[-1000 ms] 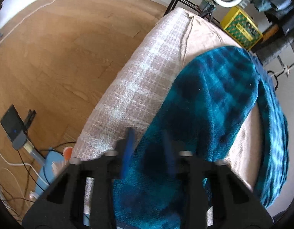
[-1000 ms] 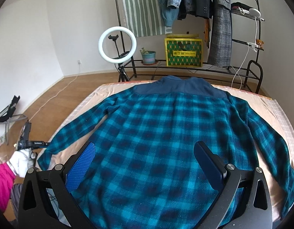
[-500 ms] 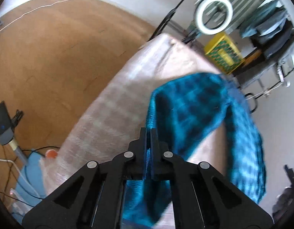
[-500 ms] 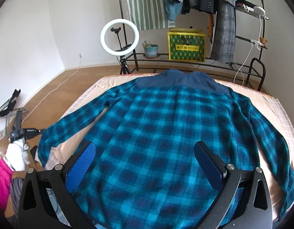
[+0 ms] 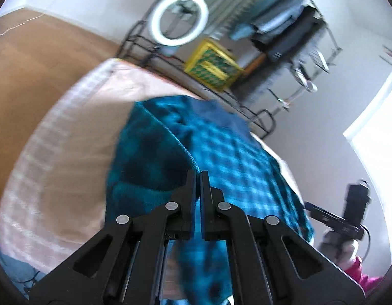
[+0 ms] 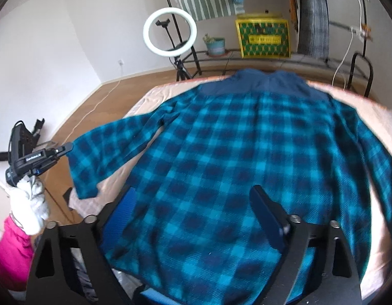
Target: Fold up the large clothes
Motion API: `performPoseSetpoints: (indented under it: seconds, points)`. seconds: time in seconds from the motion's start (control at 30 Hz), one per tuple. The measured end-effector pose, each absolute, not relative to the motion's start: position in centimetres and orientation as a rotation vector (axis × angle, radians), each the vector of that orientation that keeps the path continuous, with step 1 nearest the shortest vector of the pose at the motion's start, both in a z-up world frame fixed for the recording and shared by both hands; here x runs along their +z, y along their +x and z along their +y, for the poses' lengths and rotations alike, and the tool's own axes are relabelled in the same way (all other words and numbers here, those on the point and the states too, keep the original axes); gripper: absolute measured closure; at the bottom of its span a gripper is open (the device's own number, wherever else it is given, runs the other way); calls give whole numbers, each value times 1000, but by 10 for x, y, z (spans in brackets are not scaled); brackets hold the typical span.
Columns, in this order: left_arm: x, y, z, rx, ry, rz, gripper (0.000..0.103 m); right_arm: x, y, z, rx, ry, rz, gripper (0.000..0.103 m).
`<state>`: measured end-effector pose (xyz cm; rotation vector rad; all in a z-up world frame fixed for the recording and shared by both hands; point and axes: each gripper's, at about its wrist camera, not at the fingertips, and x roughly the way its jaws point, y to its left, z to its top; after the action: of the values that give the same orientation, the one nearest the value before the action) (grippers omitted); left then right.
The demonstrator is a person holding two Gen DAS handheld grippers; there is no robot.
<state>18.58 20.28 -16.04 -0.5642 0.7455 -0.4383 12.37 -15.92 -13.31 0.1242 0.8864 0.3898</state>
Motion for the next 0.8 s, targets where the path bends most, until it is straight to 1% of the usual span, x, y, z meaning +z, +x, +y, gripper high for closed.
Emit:
performPoseSetpoints:
  seconds: [0.07, 0.1, 0.13, 0.23, 0.3, 0.4, 0.5, 0.67, 0.8]
  points:
    - [-152, 186, 179, -487, -538, 746, 103, -136, 128, -163, 403, 160, 908, 20]
    - [-148, 185, 165, -515, -520, 744, 103, -137, 130, -165, 409, 181, 917, 24]
    - [-145, 184, 154, -533, -502, 744, 103, -137, 133, -168, 417, 202, 931, 31]
    - [-143, 180, 123, -588, -466, 758, 103, -134, 148, -172, 462, 266, 975, 46]
    - [-147, 179, 108, -612, -448, 773, 103, -125, 165, -171, 509, 291, 985, 50]
    - [-157, 178, 93, -645, -439, 797, 103, -113, 198, -161, 553, 273, 977, 50]
    - [-162, 175, 87, -657, -440, 803, 103, -117, 242, -141, 604, 310, 1008, 50]
    - [-169, 171, 85, -675, -448, 811, 103, -144, 313, -77, 676, 272, 1074, 50]
    - [-171, 170, 88, -690, -454, 807, 103, -181, 366, -29, 687, 261, 1132, 50]
